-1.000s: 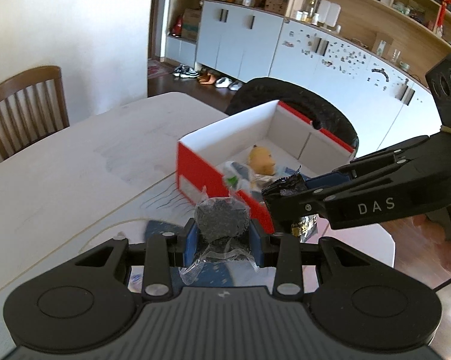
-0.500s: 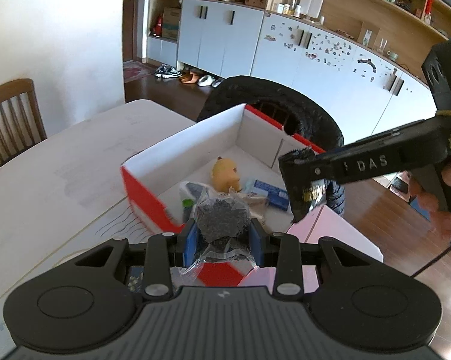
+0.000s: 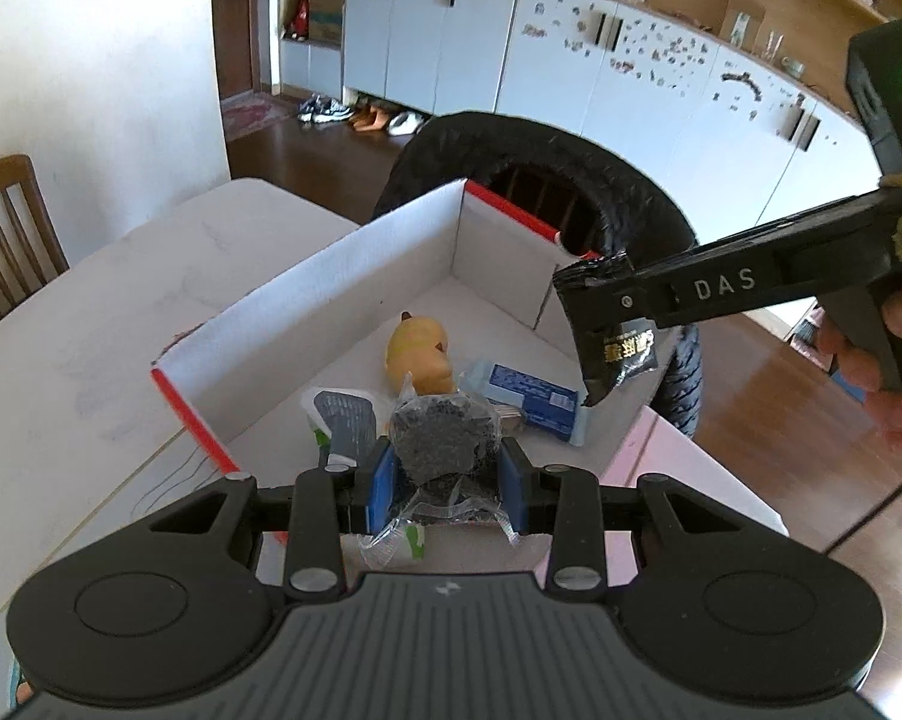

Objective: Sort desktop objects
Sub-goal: 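Carry the black seaweed pack and black snack bag over the red box with both tools, then open both tools to drop the seaweed pack and snack bag into the box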

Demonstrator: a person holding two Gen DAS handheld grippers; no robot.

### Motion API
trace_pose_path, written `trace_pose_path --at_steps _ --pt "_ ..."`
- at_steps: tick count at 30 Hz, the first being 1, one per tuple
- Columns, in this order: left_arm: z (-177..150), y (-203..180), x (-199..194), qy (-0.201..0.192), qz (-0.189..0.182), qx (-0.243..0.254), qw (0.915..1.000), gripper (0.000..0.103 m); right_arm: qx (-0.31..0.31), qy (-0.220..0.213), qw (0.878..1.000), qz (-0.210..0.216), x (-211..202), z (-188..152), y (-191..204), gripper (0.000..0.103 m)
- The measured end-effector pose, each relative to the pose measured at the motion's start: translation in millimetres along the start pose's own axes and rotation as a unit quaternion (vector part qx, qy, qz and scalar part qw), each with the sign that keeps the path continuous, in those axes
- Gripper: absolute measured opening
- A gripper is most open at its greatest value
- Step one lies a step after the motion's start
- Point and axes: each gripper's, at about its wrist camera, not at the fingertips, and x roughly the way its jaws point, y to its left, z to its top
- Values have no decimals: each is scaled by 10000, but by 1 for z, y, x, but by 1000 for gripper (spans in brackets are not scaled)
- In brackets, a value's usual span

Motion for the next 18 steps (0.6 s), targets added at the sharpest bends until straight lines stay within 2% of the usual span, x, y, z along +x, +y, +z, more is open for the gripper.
trace_pose_path --at_steps 7,15,18 --pt "9 1 35 252 129 -68 9996 35 -39 269 9996 -42 31 4 -11 34" --pt "15 0 66 542 379 115 9977 35 6 561 9984 -89 65 3 -24 34" --pt "15 7 73 646 417 2 9970 35 11 659 9978 -81 75 2 -28 34"
